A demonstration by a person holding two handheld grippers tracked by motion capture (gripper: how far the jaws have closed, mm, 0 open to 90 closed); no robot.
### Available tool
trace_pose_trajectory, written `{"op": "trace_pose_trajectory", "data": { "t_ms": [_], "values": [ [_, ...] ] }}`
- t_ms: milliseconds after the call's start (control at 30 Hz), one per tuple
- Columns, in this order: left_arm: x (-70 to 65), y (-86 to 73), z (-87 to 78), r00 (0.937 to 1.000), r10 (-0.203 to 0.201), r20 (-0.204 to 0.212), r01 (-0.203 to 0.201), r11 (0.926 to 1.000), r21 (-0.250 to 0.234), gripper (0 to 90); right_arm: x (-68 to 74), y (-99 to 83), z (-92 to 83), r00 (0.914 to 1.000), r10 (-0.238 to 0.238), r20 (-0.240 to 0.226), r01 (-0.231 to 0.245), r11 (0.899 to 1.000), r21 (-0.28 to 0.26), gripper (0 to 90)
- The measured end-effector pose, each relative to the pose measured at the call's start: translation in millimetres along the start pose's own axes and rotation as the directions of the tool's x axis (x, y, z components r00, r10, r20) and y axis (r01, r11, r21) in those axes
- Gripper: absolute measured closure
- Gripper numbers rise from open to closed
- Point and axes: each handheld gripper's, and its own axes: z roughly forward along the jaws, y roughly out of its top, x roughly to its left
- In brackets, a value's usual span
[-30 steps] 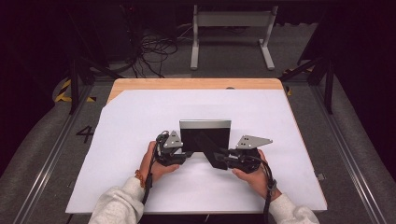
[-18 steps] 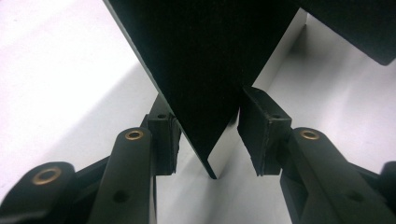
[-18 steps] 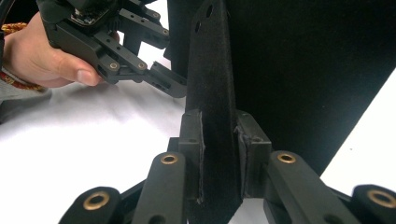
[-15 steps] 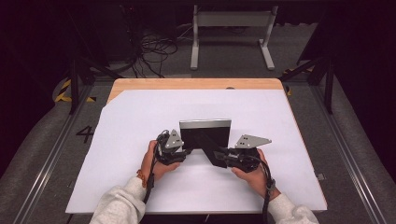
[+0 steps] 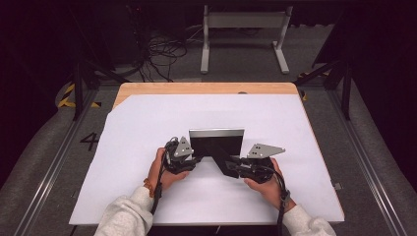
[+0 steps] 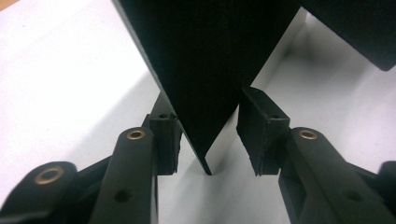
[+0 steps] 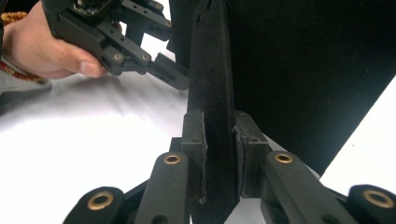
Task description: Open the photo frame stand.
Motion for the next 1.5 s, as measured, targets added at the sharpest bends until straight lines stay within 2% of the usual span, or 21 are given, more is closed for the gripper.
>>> {"op": "trace_pose_trajectory", "data": {
  "t_ms": [133,500,667,933,1300,1500],
  "values": [
    [2.7,-1.9,-2.9,0.9994,-0.007,0.035,0.007,0.9999,-0.008,64.5,2.6,-2.6,-1.1,0.9999,-0.011,-0.007,0.011,1.0,0.015,78.8],
    [1.3,-3.0,-3.3,0.9992,-0.009,0.039,0.009,0.9999,-0.012,65.4,7.6,-4.5,-2.9,0.9998,-0.021,0.003,0.021,1.0,0.023,79.4],
    [-2.3,-2.0,-3.3,0.9992,0.039,0.004,-0.039,0.9992,0.002,65.1,8.6,-5.7,-3.1,0.9997,-0.023,0.009,0.023,0.999,0.023,79.8],
    [-4.6,-1.0,-0.5,0.997,0.068,-0.039,-0.067,0.9977,0.005,65.0,8.1,-7.7,-1.0,0.9994,-0.025,0.022,0.025,0.999,0.033,80.6],
    [-4.6,-1.4,1.3,0.9957,0.078,-0.051,-0.078,0.997,0.003,66.8,6.1,-9.7,0.4,0.9987,-0.028,0.043,0.026,0.999,0.041,80.2],
    [-5.7,-0.9,3.1,0.9932,0.087,-0.078,-0.086,0.9962,0.009,67.2,4.0,-10.1,1.5,0.998,-0.028,0.056,0.026,0.999,0.041,79.3]
  ]
}}
